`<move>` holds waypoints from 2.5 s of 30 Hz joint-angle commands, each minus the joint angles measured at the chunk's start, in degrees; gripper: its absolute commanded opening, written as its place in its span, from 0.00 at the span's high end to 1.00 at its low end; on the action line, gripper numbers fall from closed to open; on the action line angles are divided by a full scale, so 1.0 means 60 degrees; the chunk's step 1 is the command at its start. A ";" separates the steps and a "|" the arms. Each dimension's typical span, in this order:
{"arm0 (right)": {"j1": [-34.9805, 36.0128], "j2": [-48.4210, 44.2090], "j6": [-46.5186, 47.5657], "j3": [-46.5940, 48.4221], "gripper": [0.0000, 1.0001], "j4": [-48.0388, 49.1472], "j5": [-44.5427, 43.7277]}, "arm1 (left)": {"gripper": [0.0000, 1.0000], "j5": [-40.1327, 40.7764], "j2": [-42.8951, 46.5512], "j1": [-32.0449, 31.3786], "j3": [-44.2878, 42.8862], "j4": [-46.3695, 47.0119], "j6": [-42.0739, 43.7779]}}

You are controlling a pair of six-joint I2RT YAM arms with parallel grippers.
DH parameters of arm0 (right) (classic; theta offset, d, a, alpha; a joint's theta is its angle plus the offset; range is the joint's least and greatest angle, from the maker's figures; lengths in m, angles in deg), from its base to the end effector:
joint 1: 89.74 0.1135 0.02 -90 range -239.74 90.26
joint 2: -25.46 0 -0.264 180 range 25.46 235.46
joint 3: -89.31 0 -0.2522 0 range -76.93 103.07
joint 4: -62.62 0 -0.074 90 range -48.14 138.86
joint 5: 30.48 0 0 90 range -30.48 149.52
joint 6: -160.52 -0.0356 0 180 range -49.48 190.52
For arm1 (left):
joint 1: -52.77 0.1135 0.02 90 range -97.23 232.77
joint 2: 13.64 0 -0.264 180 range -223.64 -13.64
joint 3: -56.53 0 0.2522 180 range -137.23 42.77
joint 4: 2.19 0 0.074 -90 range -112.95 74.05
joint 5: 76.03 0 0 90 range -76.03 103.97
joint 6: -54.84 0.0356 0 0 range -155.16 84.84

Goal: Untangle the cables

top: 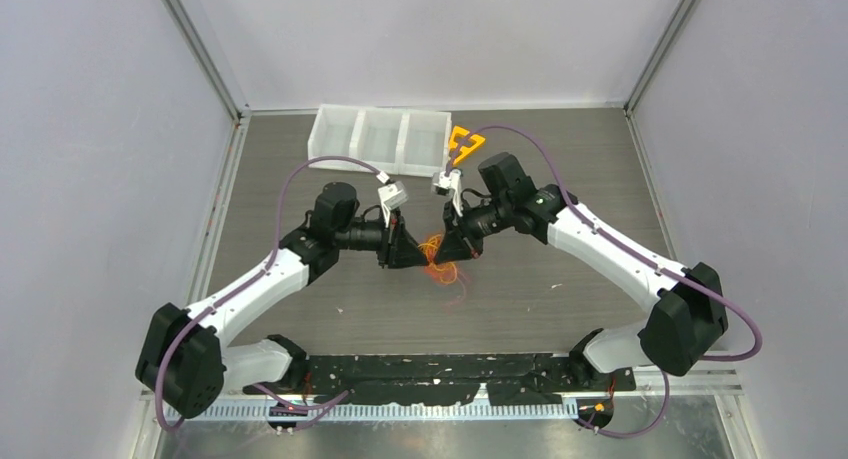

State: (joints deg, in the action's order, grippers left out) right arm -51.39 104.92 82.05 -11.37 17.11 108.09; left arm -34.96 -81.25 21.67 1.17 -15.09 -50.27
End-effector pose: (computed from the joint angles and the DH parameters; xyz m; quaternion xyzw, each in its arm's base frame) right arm 0.2125 0.2022 0.3027 -0.4967 0.6999 0.4503 0.2463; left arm 0.2037 -0.1542 0.2627 0.3268 0.7300 -0.5131 0.3117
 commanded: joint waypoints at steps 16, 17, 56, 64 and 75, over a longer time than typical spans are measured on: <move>-0.2838 -0.1050 0.1055 -0.0520 0.95 -0.1836 -0.0111 | 1.00 0.0253 0.2017 0.1568 0.0234 -0.1833 0.1316; -0.2930 -0.1003 0.1276 -0.0536 0.95 -0.2006 -0.0372 | 1.00 0.0330 0.1953 0.1895 0.0193 -0.1986 0.1279; -0.5764 0.1937 0.2096 -0.0669 0.94 -0.1186 -0.5697 | 1.00 0.5286 -0.1076 0.6996 -0.1102 -0.5637 0.2595; -0.6804 0.2230 0.2898 -0.0586 0.95 -0.1295 -0.6018 | 1.00 0.5675 -0.1571 0.7873 -0.1647 -0.5793 0.3521; -0.6526 0.2406 0.2670 0.0103 0.95 -0.1896 -0.4620 | 1.00 0.2788 -0.1174 0.7158 -0.2024 -0.6323 0.4281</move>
State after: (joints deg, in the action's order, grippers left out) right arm -93.83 119.98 98.84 -13.73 6.92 75.85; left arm -8.16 -92.14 69.19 -8.65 -51.37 -27.06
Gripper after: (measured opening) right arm 0.095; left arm 0.015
